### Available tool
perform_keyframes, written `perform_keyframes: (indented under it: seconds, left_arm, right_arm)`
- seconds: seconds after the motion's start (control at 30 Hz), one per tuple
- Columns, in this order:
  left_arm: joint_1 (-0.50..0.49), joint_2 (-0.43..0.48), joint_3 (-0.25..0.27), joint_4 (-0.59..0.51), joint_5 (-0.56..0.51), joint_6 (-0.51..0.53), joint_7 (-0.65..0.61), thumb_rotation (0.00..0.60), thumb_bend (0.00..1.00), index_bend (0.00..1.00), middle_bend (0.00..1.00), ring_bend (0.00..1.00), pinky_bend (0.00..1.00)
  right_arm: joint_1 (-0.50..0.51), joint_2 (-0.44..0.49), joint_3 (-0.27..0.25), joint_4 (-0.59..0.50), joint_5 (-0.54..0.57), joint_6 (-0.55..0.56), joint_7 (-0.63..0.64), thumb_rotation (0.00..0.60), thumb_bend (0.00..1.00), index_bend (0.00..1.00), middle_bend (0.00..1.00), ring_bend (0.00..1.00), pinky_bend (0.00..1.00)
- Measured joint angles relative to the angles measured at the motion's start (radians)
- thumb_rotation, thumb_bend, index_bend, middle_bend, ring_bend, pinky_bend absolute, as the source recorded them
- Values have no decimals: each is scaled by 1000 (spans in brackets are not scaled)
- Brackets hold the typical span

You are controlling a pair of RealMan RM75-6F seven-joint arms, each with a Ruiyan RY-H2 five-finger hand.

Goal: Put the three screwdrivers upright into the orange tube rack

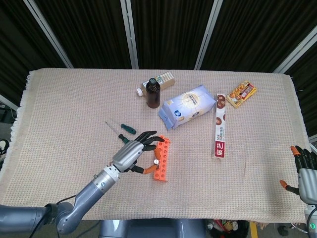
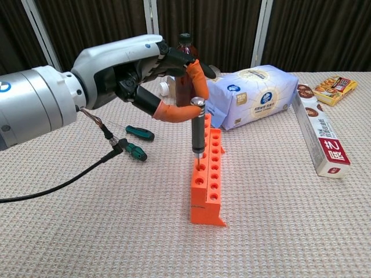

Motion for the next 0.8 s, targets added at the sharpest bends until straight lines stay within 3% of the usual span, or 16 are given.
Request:
perform_keyframes:
  seconds: [0.8]
  left_arm:
    - [-10, -30, 3, 41, -4, -17, 8, 600, 574, 811, 154, 3, 6]
  right_arm:
    - [2, -3, 2, 4, 8, -12, 0, 600, 0, 1, 51, 0, 34]
